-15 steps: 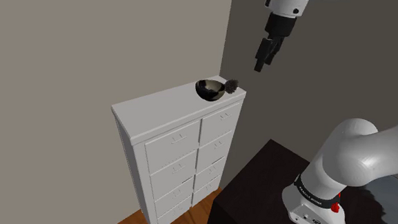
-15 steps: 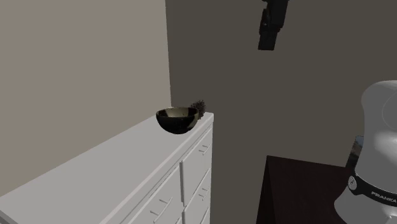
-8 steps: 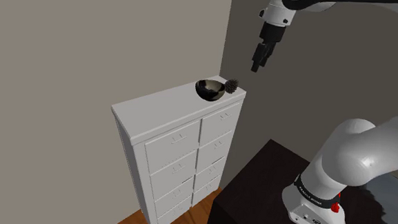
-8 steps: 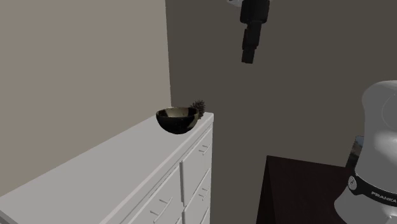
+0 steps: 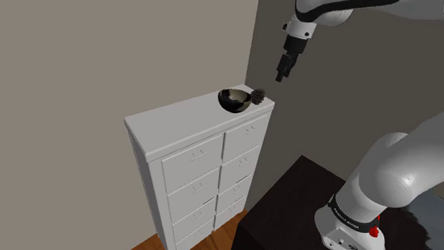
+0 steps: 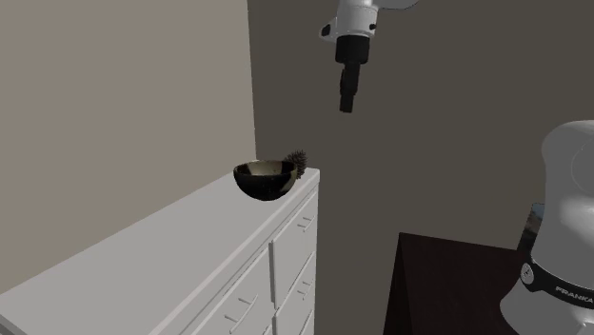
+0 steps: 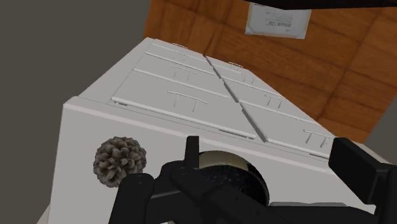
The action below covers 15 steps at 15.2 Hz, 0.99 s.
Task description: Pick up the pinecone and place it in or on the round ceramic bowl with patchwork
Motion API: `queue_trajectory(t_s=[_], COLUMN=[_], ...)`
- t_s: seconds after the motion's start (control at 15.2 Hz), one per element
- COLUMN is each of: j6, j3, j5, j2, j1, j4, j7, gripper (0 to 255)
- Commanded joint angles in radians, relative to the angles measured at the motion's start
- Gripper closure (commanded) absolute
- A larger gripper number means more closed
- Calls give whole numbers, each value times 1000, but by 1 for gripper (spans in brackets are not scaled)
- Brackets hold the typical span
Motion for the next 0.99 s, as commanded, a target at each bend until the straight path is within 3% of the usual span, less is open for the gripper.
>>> queue_trajectory(t_s=[0.0, 0.46, 0.92], j6=[17, 41, -13], j3=[-40, -143, -159], j5=[21, 160, 330], j2=[69, 360, 684], j1=[-1, -23, -124], j4=[38, 226, 497], j7=[-63, -283, -473], gripper=[0, 0, 0])
